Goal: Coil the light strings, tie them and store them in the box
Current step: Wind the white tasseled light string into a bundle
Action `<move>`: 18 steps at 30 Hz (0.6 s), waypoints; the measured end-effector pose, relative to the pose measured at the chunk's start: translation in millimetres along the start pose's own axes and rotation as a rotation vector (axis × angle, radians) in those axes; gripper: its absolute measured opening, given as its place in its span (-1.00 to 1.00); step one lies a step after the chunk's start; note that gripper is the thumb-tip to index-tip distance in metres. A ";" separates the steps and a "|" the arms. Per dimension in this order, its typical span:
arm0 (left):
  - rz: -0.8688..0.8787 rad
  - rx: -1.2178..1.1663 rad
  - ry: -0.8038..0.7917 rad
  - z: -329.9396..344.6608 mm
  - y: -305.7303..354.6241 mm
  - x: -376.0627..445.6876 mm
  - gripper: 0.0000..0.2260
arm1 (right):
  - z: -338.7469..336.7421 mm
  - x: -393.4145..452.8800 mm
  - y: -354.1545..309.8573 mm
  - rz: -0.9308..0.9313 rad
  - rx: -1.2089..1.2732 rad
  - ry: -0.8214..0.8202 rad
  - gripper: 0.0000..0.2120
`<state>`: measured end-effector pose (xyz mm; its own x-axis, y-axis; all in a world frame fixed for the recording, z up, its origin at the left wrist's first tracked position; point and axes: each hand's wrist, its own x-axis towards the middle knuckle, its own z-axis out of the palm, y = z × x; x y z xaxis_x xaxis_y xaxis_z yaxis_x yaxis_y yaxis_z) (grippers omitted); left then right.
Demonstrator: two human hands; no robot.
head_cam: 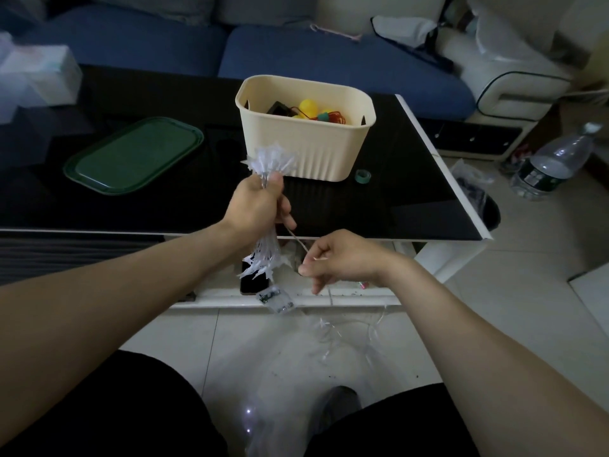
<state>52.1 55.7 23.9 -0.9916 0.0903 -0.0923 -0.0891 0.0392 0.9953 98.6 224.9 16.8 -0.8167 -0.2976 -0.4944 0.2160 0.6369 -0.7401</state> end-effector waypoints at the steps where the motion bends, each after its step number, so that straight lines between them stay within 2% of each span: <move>1: -0.028 -0.070 0.019 -0.1 0.4 1.4 -0.70 | -1.5 -0.9 1.2 0.030 0.050 -0.025 -0.83; 4: -0.086 -0.205 0.065 -0.1 4.0 2.1 -0.72 | -12.3 -5.4 5.8 0.178 0.131 -0.078 -0.75; 7: -0.094 -0.184 0.116 -1.8 5.5 2.5 -0.71 | -26.3 -15.4 15.2 0.243 0.062 -0.119 -0.76; 10: -0.095 -0.152 0.154 -4.2 5.6 3.8 -0.72 | -35.5 -23.1 26.3 0.197 0.095 -0.007 -0.80; 15: -0.139 -0.203 0.167 -2.1 10.0 3.2 -0.80 | -39.2 -32.3 25.2 0.007 0.219 0.183 -0.84; 18: -0.132 -0.193 0.173 2.9 10.2 1.7 -0.80 | -33.6 -34.9 14.7 -0.060 0.182 0.276 -0.82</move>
<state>49.8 59.2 33.8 -0.9701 -0.0750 -0.2308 -0.2177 -0.1523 0.9641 112.3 268.6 38.5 -0.9397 -0.1111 -0.3235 0.2346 0.4789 -0.8460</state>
